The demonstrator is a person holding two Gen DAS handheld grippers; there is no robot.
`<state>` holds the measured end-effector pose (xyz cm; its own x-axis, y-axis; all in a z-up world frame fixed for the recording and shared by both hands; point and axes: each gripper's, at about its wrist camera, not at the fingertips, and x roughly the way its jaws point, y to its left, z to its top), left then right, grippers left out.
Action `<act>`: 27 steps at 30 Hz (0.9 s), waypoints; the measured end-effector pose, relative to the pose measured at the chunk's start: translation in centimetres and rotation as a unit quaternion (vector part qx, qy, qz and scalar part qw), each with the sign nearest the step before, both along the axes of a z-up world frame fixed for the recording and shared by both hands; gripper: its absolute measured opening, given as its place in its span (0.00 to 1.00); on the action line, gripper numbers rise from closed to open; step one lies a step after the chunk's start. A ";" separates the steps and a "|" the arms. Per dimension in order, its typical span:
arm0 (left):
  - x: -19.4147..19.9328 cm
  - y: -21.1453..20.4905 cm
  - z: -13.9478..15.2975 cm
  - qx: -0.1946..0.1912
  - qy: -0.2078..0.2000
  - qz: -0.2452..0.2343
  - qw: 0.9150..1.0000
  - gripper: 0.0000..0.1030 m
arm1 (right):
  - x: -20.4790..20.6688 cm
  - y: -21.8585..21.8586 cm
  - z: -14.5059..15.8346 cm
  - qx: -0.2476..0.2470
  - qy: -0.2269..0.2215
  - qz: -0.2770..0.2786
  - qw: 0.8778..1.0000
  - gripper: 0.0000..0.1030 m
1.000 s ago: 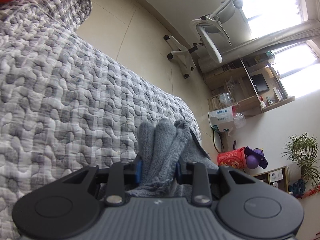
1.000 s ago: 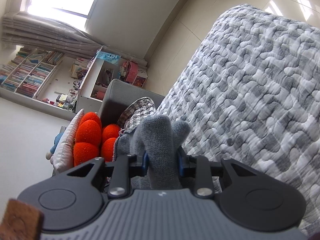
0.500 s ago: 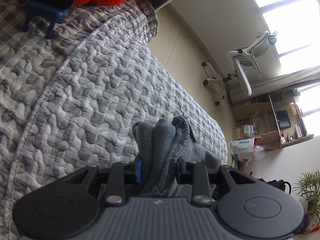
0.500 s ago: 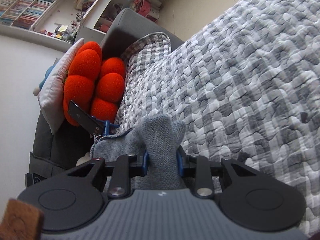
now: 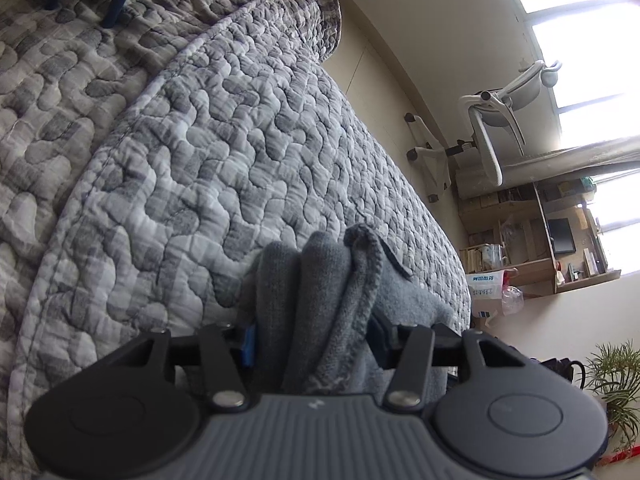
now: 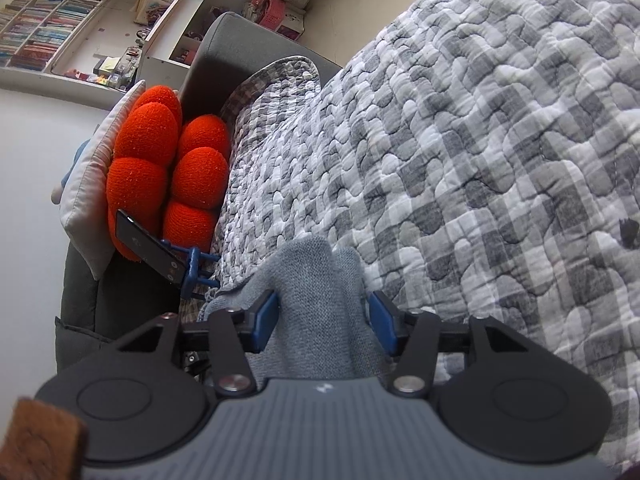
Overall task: Fold clothes
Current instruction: 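Carry the held sweater with both grippers toward the clothes stack on the sofa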
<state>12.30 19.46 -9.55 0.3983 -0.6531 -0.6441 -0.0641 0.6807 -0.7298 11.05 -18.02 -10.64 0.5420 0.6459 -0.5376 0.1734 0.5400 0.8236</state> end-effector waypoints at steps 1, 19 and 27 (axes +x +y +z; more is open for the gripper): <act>-0.2 -0.1 0.2 0.002 -0.003 0.001 1.000 0.38 | 0.0 0.2 -0.4 0.009 0.003 0.004 1.000 0.53; -11.9 13.4 9.9 0.014 -0.095 0.180 0.979 0.31 | 1.2 15.0 7.8 0.028 -0.082 0.118 0.989 0.28; -19.6 21.5 11.2 0.015 -0.103 0.295 0.950 0.31 | 2.2 26.7 8.7 0.062 -0.089 0.221 0.969 0.28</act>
